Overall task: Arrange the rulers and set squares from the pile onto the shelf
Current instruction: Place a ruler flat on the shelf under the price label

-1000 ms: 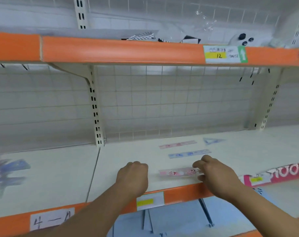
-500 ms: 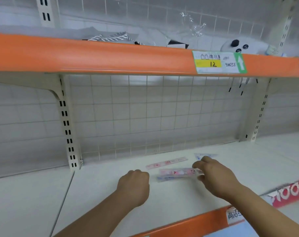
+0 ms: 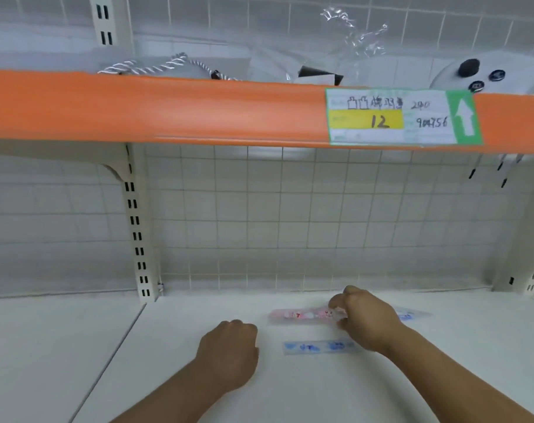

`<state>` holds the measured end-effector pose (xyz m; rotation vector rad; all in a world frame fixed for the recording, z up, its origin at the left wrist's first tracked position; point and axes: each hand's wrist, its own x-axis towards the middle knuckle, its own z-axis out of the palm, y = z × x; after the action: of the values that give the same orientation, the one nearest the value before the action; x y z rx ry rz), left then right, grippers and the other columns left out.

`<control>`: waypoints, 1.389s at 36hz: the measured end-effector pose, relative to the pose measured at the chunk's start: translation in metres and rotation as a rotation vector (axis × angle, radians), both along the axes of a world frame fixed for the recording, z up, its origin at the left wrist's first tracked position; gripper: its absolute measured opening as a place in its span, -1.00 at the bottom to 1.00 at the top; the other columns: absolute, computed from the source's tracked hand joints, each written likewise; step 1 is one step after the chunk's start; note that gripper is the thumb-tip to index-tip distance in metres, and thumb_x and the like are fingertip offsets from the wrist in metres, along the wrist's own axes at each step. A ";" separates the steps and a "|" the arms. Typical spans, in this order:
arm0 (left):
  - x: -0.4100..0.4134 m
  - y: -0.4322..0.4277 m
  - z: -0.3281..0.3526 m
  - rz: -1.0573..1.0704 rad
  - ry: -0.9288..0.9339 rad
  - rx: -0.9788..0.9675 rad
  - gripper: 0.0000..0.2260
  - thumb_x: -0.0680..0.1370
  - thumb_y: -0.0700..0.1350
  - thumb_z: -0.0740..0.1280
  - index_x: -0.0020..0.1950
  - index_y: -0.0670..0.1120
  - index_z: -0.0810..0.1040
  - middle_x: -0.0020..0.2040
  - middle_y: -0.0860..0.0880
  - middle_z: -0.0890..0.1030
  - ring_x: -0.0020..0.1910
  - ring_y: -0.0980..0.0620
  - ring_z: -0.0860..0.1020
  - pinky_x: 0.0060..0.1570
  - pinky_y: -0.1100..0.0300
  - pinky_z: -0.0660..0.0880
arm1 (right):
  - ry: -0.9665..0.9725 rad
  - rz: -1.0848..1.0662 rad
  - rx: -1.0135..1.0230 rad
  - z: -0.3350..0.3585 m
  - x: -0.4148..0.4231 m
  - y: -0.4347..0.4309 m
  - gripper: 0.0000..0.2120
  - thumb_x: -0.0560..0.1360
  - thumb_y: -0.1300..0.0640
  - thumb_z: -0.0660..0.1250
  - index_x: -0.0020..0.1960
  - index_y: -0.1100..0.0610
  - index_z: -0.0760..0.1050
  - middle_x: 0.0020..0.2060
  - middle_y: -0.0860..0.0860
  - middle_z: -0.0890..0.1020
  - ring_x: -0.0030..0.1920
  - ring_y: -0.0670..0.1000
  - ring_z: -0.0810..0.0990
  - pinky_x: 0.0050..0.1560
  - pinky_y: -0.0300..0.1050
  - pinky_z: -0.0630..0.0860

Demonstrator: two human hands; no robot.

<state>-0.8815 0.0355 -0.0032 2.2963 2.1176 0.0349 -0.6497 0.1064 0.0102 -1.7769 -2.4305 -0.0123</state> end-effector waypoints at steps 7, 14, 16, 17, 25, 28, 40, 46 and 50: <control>0.006 -0.005 0.001 0.153 -0.021 -0.006 -0.76 0.62 0.00 0.11 0.14 -0.08 0.47 0.17 -0.06 0.50 0.20 -0.05 0.45 0.10 0.12 0.42 | 0.012 0.133 -0.037 -0.005 0.005 0.037 -0.66 0.57 0.07 0.22 0.33 -0.06 0.42 0.19 -0.03 0.46 0.22 0.00 0.45 0.13 -0.14 0.45; 0.023 -0.010 -0.002 0.289 -0.012 -0.028 -0.77 0.61 -0.02 0.13 0.14 -0.09 0.49 0.17 -0.07 0.51 0.20 -0.06 0.46 0.08 0.13 0.43 | -0.010 0.239 -0.070 -0.016 0.009 0.062 -0.70 0.57 0.05 0.19 0.28 -0.04 0.47 0.16 -0.02 0.49 0.19 0.00 0.46 0.10 -0.15 0.44; 0.025 -0.011 -0.001 0.307 -0.015 -0.035 -0.77 0.61 -0.02 0.13 0.14 -0.09 0.48 0.17 -0.07 0.50 0.20 -0.07 0.46 0.07 0.13 0.43 | -0.011 0.251 -0.084 -0.019 0.008 0.066 -0.70 0.56 0.05 0.22 0.28 -0.06 0.47 0.16 -0.03 0.48 0.20 0.00 0.46 0.10 -0.16 0.43; 0.027 -0.010 -0.001 0.308 -0.014 -0.036 -0.77 0.61 -0.02 0.13 0.13 -0.10 0.48 0.17 -0.07 0.51 0.19 -0.07 0.46 0.07 0.14 0.43 | -0.010 0.255 -0.091 -0.020 0.007 0.067 -0.70 0.55 0.04 0.24 0.28 -0.06 0.46 0.16 -0.03 0.47 0.20 0.00 0.46 0.11 -0.17 0.42; 0.045 -0.002 0.002 0.316 0.018 -0.005 -0.78 0.60 -0.05 0.14 0.10 -0.12 0.50 0.12 -0.09 0.53 0.13 -0.08 0.49 -0.01 0.15 0.43 | 0.022 0.287 -0.134 -0.026 0.011 0.078 -0.67 0.54 0.02 0.26 0.30 -0.06 0.45 0.21 -0.02 0.46 0.22 -0.01 0.44 0.14 -0.17 0.39; 0.048 0.000 0.002 0.317 0.027 0.003 -0.78 0.60 -0.04 0.15 0.11 -0.12 0.49 0.13 -0.09 0.52 0.15 -0.09 0.48 0.02 0.13 0.44 | 0.039 0.283 -0.160 -0.029 0.013 0.082 -0.64 0.55 -0.03 0.25 0.34 -0.05 0.43 0.23 -0.03 0.44 0.25 -0.01 0.41 0.18 -0.15 0.39; 0.048 -0.002 0.002 0.358 0.044 0.007 -0.77 0.61 -0.04 0.14 0.13 -0.13 0.48 0.15 -0.09 0.52 0.16 -0.09 0.48 0.02 0.15 0.44 | -0.079 0.314 -0.110 -0.033 0.012 0.084 -0.74 0.57 0.17 0.19 0.23 0.03 0.48 0.15 0.03 0.44 0.16 0.04 0.45 -0.06 -0.18 0.35; 0.045 -0.007 0.004 0.388 0.033 0.022 -0.78 0.61 -0.03 0.14 0.12 -0.12 0.48 0.13 -0.08 0.52 0.15 -0.08 0.48 0.02 0.13 0.44 | -0.053 0.341 -0.048 -0.025 -0.009 0.070 -0.69 0.55 0.20 0.20 0.27 0.07 0.46 0.14 0.03 0.44 0.18 0.03 0.41 0.05 -0.11 0.47; 0.037 -0.018 0.009 0.423 0.024 0.046 -0.79 0.61 -0.04 0.14 0.09 -0.12 0.48 0.11 -0.08 0.52 0.12 -0.09 0.48 0.00 0.12 0.44 | -0.013 0.408 0.000 -0.011 -0.038 0.047 -0.75 0.58 0.11 0.18 0.23 0.08 0.47 0.13 0.02 0.48 0.14 0.04 0.47 0.08 -0.06 0.50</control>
<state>-0.8445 0.0177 0.0062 1.8324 2.5971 0.0621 -0.6880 0.1536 -0.0008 -1.2517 -2.7506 0.0167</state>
